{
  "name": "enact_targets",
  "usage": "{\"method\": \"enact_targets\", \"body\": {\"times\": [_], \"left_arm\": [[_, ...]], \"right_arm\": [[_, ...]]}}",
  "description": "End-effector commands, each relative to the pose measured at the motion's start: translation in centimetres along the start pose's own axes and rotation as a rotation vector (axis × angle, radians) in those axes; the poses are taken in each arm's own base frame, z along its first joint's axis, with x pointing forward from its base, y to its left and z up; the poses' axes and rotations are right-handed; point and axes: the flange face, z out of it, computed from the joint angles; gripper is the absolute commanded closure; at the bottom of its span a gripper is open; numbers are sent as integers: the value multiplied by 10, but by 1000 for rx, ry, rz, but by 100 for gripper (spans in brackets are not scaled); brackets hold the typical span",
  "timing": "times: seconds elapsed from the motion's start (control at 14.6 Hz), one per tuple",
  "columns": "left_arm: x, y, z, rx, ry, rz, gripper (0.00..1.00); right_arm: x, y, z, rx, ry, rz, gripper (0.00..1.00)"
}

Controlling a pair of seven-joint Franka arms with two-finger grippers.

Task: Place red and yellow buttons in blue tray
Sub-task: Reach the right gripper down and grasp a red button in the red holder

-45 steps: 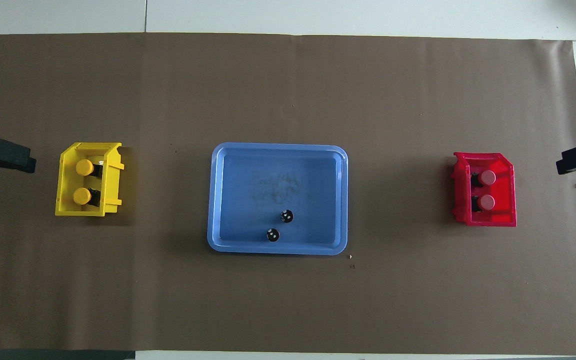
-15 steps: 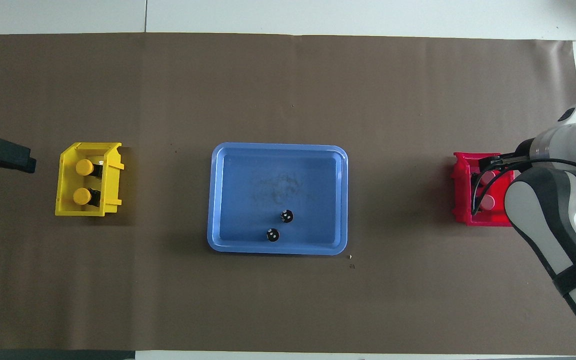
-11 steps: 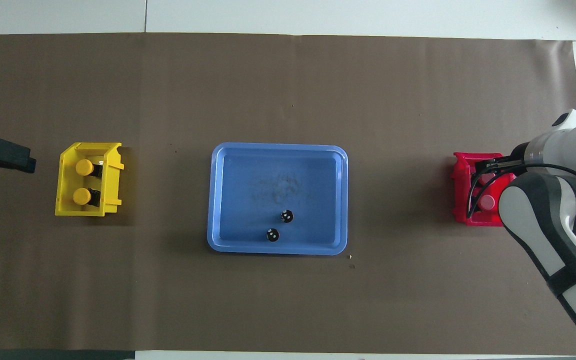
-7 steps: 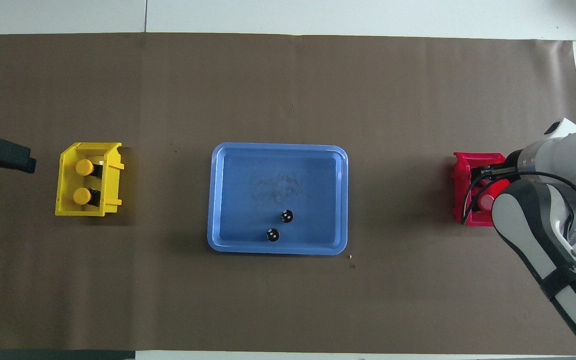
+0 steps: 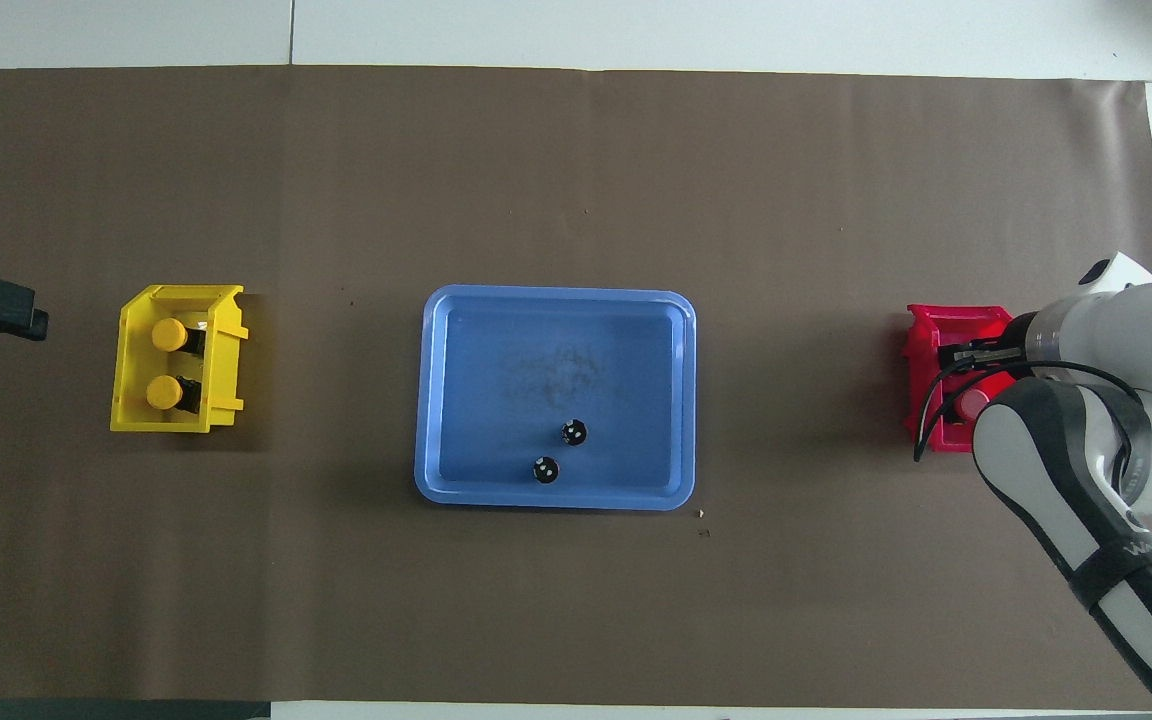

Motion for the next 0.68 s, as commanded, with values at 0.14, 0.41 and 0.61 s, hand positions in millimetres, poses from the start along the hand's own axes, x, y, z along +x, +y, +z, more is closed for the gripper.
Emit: {"method": "enact_targets", "body": {"times": [0.14,0.41,0.61], "left_arm": [[-7,-1,39,18,102,-9,3],[19,-9,118,11,141,-18,19],[43,-14,162,-2,116,-32,29]], "right_arm": [[-7,4,-8,14,-13,-12,77],[41,18,-73,26,-99,-87,78],[79,-9,-137,31,-148,-106,78]]}}
